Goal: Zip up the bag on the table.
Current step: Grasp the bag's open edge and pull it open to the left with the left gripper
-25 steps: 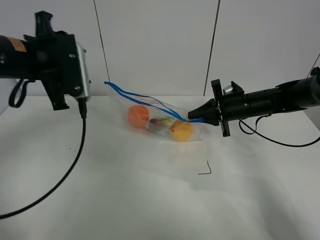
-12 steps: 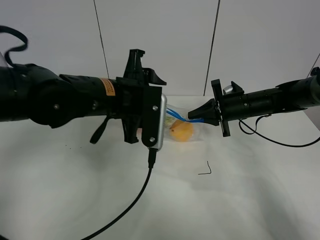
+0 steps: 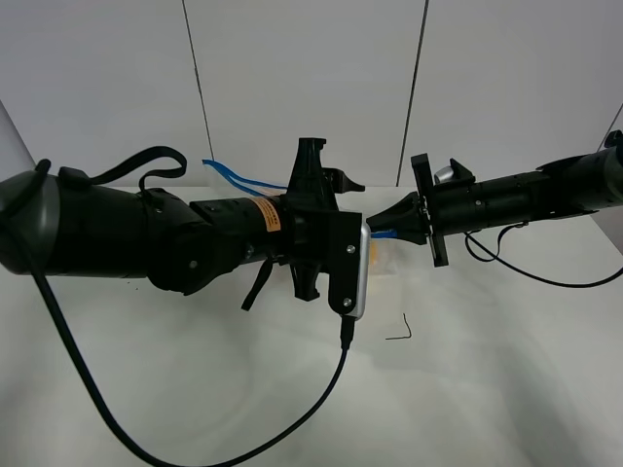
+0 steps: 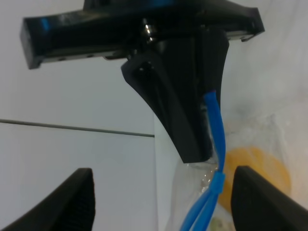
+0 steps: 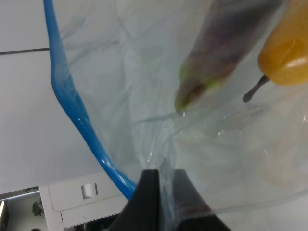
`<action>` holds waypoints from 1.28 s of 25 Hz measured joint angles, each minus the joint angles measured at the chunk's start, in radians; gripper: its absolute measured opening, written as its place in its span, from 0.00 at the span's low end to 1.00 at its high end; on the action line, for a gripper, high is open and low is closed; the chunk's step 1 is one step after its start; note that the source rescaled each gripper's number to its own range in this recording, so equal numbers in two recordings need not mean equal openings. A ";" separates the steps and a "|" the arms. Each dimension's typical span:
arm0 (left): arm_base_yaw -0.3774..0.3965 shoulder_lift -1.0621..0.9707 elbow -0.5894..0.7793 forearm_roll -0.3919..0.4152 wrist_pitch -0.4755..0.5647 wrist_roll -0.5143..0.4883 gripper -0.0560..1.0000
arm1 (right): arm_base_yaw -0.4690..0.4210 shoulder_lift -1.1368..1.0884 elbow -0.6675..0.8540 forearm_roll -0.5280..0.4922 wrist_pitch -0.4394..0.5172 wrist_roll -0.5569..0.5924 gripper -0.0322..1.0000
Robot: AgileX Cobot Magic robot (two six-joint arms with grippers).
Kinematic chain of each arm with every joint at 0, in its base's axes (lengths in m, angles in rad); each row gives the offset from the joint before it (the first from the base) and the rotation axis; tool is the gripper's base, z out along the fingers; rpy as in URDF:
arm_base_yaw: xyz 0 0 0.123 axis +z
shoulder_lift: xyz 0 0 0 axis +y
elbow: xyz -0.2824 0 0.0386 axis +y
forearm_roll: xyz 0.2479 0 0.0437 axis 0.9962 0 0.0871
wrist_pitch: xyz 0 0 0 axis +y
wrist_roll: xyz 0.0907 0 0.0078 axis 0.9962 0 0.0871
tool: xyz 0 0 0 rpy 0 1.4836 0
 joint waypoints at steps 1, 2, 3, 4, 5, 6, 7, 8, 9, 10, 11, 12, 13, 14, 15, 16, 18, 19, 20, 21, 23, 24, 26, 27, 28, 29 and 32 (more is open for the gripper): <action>0.000 0.007 0.000 0.000 -0.002 0.000 0.77 | 0.000 0.000 0.000 0.000 0.000 0.000 0.03; 0.000 0.010 0.001 0.000 -0.010 0.000 0.77 | 0.000 0.000 0.000 0.000 0.000 0.000 0.03; 0.000 0.016 0.002 0.000 -0.017 0.000 0.77 | 0.000 0.000 0.000 0.000 0.000 0.000 0.03; 0.000 0.021 0.003 0.000 -0.029 0.000 0.77 | 0.000 0.000 0.000 0.000 0.000 0.000 0.03; 0.000 0.029 0.003 0.000 -0.035 0.000 0.76 | 0.000 0.000 0.000 0.000 0.000 0.000 0.03; 0.000 0.037 0.003 0.000 -0.048 -0.001 0.76 | 0.000 0.000 0.000 0.000 0.000 0.000 0.03; 0.000 0.048 0.003 0.000 -0.058 -0.001 0.76 | 0.000 0.000 0.000 0.000 0.000 0.001 0.03; 0.000 0.061 0.003 0.000 -0.071 -0.001 0.75 | 0.000 0.000 0.000 0.000 0.000 0.001 0.03; 0.000 0.071 0.003 0.001 -0.083 -0.001 0.75 | 0.000 0.000 0.000 0.000 0.000 0.001 0.03; 0.000 0.082 0.003 0.002 -0.098 -0.001 0.75 | 0.000 0.000 0.000 0.000 0.000 0.001 0.03; 0.000 0.090 0.003 0.002 -0.113 -0.001 0.75 | 0.000 0.000 0.000 0.000 0.000 0.001 0.03; 0.000 0.094 0.003 0.002 -0.125 -0.001 0.75 | 0.000 0.000 0.000 0.000 0.000 0.001 0.03; 0.000 0.098 0.003 0.003 -0.136 -0.001 0.75 | 0.000 0.000 0.000 0.000 0.000 0.001 0.03; 0.000 0.100 0.003 0.003 -0.145 -0.001 0.75 | 0.000 0.000 0.000 0.000 0.000 0.001 0.03; 0.000 0.101 0.003 0.003 -0.148 -0.001 0.75 | 0.000 0.000 0.000 0.000 0.000 0.001 0.03; 0.000 0.101 0.003 0.003 -0.149 -0.001 0.75 | 0.000 0.000 0.000 0.000 0.000 0.001 0.03; 0.000 0.101 0.003 0.003 -0.155 -0.001 0.74 | 0.000 0.000 0.000 0.000 0.000 0.001 0.03; 0.000 0.101 0.003 0.003 -0.155 -0.001 0.73 | 0.000 0.000 0.000 0.000 0.000 0.001 0.03; 0.000 0.101 0.003 0.003 -0.155 -0.002 0.71 | 0.000 0.000 0.000 0.000 0.000 0.001 0.03; 0.000 0.101 0.003 0.003 -0.155 -0.009 0.69 | 0.000 0.000 0.000 0.000 0.000 0.002 0.03; 0.000 0.101 0.003 0.003 -0.155 -0.020 0.66 | 0.000 0.000 0.000 0.000 0.000 0.004 0.03; 0.000 0.101 0.003 0.003 -0.155 -0.023 0.65 | 0.000 0.000 0.000 0.000 0.000 0.005 0.03; 0.000 0.101 0.003 0.003 -0.155 -0.026 0.64 | 0.000 0.000 0.000 0.000 0.000 0.007 0.03; 0.000 0.101 0.003 0.003 -0.155 -0.026 0.64 | 0.000 0.000 0.000 0.000 0.000 0.008 0.03; 0.000 0.101 0.003 0.003 -0.155 -0.026 0.63 | 0.000 0.000 0.000 0.000 0.000 0.008 0.03; 0.000 0.102 0.003 0.003 -0.155 -0.026 0.63 | 0.000 0.000 0.000 0.000 0.000 0.008 0.03; 0.000 0.120 0.003 0.003 -0.171 -0.028 0.63 | 0.000 0.000 0.000 0.000 0.000 0.008 0.03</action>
